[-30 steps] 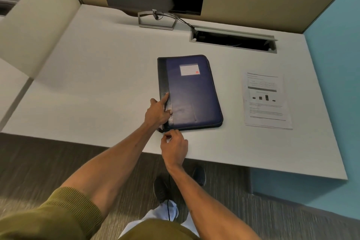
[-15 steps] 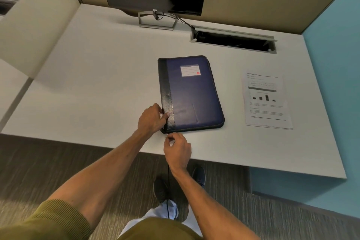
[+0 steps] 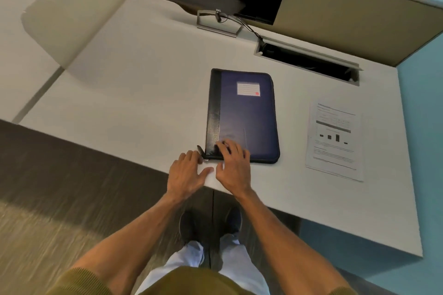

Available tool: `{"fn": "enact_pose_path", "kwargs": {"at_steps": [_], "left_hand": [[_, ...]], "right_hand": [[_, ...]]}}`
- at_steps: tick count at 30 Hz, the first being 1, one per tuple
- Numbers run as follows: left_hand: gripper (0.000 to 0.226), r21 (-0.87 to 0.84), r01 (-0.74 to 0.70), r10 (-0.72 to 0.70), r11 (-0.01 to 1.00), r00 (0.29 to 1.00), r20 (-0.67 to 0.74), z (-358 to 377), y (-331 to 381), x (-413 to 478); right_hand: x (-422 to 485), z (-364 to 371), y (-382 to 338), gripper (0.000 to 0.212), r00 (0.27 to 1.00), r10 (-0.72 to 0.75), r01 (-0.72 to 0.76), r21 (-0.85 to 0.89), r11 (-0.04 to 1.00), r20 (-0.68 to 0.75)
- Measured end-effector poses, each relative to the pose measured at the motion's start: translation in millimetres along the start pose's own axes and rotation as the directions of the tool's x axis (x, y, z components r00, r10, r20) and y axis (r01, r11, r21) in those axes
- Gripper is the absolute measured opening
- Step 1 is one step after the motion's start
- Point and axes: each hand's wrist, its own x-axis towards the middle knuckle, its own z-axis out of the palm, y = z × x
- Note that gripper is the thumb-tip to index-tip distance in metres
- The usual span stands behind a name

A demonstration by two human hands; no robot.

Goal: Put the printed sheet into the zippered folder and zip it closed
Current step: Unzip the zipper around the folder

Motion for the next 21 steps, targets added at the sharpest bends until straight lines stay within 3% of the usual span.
{"fn": "enact_pose_path", "kwargs": {"at_steps": [2,7,10,15,19,21], "left_hand": [[0.045,-0.037,0.108,-0.109,0.993,0.994,-0.025,5,10,-4],[0.048,-0.17,0.302,-0.327,0.938,0.934,-0.144,13,32,-10],[0.03,-0.162,0.277,-0.301,0.947,0.943,-0.143,14,36,-7],[0.02,-0.125,0.23,-0.24,0.965,0.968,-0.071,8,30,-5],[0.013,0.032,0.05,-0.049,0.998,0.998,-0.045,-7,13,3],[0.014,0.1,0.043,-0.039,0.994,0.998,-0.043,-13,8,9]], "right_hand": [[4,-1,9,0.073,0.996,-0.056,0.058,-0.027,0.998,0.068],[11,-7,14,0.061,0.995,-0.082,0.084,-0.041,0.996,0.053],[11,-7,14,0.061,0.996,-0.083,0.085,-0.035,0.996,0.041],[12,-10,11,0.061,0.996,-0.058,0.06,-0.034,0.998,0.065],[10,-13,14,0.058,0.997,-0.065,0.067,-0.053,0.996,0.05],[7,-12,19,0.059,0.997,-0.079,0.08,-0.064,0.995,0.028]]}}
